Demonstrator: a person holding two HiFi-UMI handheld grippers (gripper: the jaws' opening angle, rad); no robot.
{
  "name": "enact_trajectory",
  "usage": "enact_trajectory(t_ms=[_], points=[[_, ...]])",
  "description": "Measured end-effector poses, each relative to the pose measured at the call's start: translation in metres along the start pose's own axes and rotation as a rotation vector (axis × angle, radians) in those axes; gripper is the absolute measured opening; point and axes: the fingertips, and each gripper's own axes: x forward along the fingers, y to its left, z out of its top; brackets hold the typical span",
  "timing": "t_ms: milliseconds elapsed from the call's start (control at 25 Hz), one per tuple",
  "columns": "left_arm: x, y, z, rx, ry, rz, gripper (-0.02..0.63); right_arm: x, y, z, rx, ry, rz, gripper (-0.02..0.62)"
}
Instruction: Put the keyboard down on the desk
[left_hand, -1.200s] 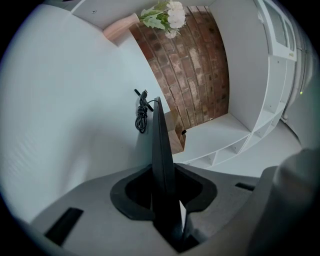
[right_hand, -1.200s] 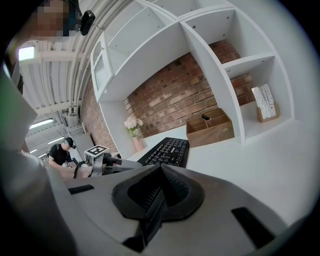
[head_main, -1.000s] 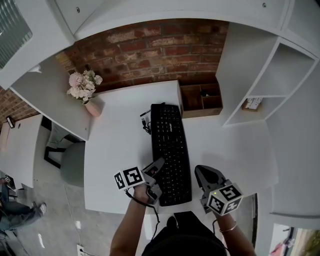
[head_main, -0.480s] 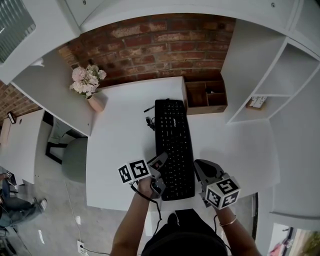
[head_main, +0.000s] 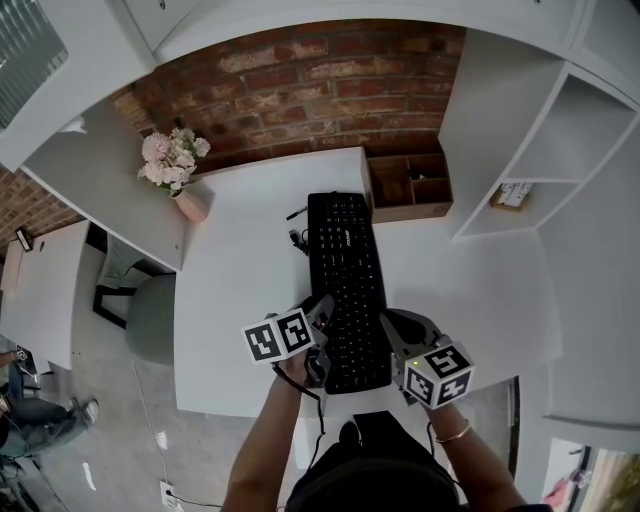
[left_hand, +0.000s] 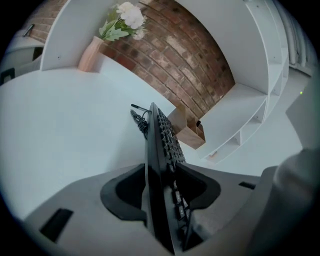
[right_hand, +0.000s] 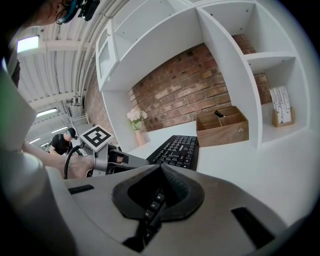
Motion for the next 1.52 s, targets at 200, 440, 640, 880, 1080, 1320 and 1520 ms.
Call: enact_trajectory(t_ms=[200, 440, 640, 880, 1080, 1320, 1520], points=[[-0.009, 0.003, 0.010, 0.118, -0.048, 0.101, 0.172, 0.003, 0.001, 0.003, -0.012, -0.006, -0.001, 0.006], [-0.029, -0.011, 0.022, 0.260, -0.121, 0.127, 0.170, 0.002, 0.004, 0.006, -0.032, -0.015, -0.005, 0.006], [-0.055, -0.037, 0.037, 0.421, -0.215, 0.119, 0.156, -0.003, 0.009, 0.008, -0.051, -0.028, -0.009, 0.006], [-0.079, -0.057, 0.030, 0.537, -0.248, 0.120, 0.132, -0.016, 0.018, 0.009, -0.067, -0.057, -0.024, 0.006], [-0.104, -0.070, 0.018, 0.593, -0.280, 0.122, 0.086, -0.030, 0.024, 0.011, -0.083, -0.091, -0.037, 0.006], [-0.133, -0.080, 0.003, 0.642, -0.332, 0.130, 0.041, -0.051, 0.034, 0.013, -0.101, -0.140, -0.050, 0.006], [-0.153, -0.076, -0.002, 0.633, -0.381, 0.139, 0.014, -0.064, 0.043, 0.012, -0.122, -0.160, -0.057, 0.005]])
